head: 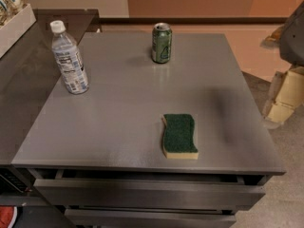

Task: Move sponge near green can

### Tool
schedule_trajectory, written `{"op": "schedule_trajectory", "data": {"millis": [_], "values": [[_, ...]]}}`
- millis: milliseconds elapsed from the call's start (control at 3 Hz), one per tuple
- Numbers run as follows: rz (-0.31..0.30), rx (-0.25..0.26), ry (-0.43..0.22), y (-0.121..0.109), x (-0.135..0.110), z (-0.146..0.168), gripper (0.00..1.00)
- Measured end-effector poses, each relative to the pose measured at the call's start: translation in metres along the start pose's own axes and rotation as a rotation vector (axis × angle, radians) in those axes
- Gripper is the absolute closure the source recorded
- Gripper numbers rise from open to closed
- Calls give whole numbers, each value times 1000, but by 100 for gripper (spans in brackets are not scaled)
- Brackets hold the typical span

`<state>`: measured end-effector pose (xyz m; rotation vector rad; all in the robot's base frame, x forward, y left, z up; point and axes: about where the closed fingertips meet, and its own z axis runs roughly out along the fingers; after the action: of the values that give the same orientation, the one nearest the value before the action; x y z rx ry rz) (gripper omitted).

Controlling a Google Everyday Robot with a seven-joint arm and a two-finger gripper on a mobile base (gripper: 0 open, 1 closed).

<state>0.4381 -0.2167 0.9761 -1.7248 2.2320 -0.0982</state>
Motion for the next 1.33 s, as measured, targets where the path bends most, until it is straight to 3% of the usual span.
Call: {"op": "schedule_trajectory", "data": {"millis": [667, 1333], "values": [[-18, -5, -24, 4, -7, 4, 0], [-27, -51, -131, 17, -22, 26, 0]]}}
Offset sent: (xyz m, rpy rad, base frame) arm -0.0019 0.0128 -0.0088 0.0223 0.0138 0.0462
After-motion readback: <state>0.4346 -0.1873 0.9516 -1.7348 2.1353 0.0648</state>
